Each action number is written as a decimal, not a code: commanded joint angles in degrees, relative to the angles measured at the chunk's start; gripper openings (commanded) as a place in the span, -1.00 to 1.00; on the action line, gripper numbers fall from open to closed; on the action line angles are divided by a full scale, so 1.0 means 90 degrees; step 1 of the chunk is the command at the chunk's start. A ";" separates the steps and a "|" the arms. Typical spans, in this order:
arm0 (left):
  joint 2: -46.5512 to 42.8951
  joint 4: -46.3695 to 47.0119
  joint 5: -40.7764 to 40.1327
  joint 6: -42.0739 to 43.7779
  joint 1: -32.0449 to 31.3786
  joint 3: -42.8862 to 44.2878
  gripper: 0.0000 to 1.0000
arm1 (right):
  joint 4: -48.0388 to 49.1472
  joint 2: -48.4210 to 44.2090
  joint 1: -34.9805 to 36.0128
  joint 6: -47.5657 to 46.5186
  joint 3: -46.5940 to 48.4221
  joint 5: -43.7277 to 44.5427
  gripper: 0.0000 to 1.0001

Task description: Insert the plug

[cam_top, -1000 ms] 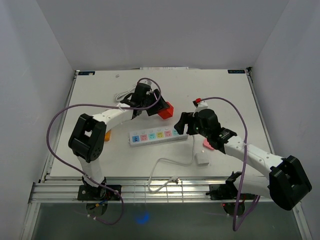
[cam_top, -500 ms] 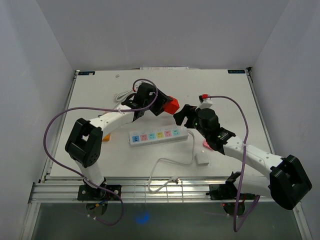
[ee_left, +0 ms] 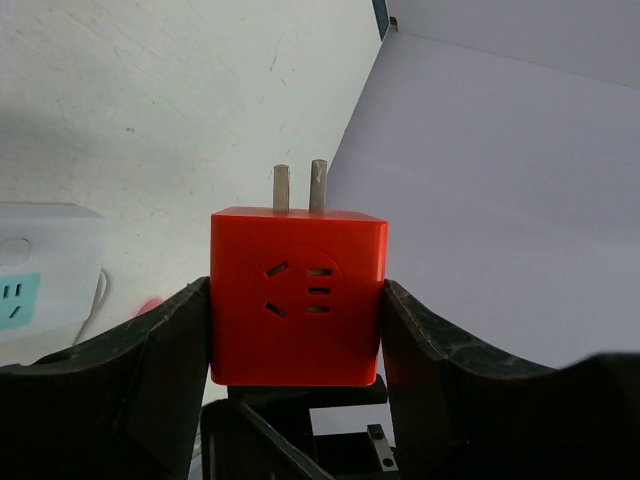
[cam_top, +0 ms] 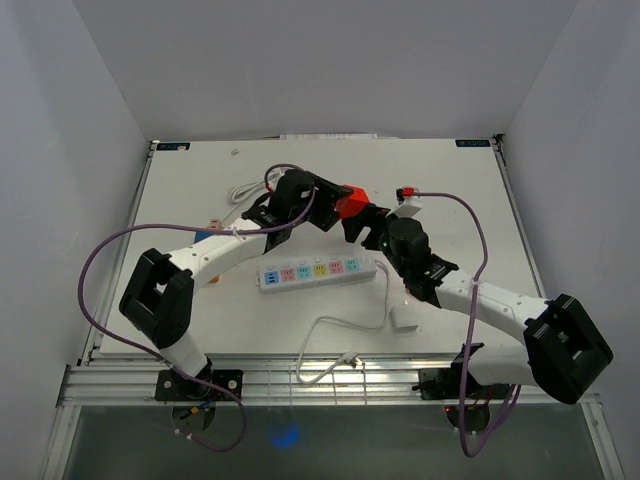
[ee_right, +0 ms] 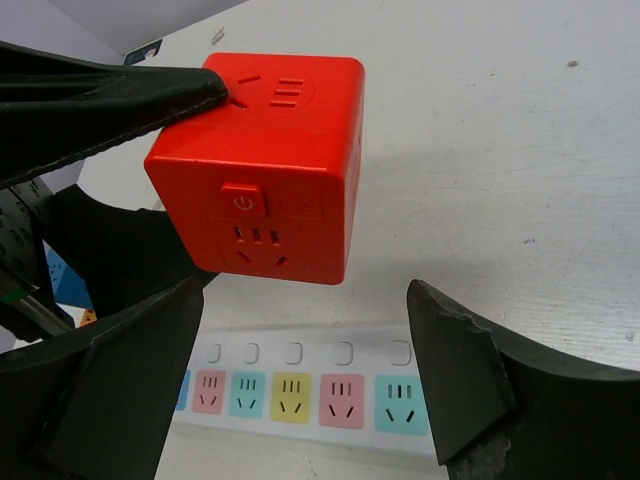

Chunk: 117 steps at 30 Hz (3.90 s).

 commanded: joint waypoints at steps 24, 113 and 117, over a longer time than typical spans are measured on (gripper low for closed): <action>-0.0466 0.0045 -0.0619 -0.0735 -0.0343 -0.0254 -0.88 | 0.0699 0.0629 0.0148 -0.0192 0.0609 0.0353 0.46; -0.3171 0.1080 -0.0922 0.4793 0.1258 -0.3867 0.95 | -0.9193 0.3813 -0.0292 -0.1677 0.6312 -0.2547 -0.29; -0.3054 0.1178 -0.0932 0.4773 0.1258 -0.3925 0.95 | -0.9154 0.3871 -0.0292 -0.1609 0.6283 -0.2616 -0.30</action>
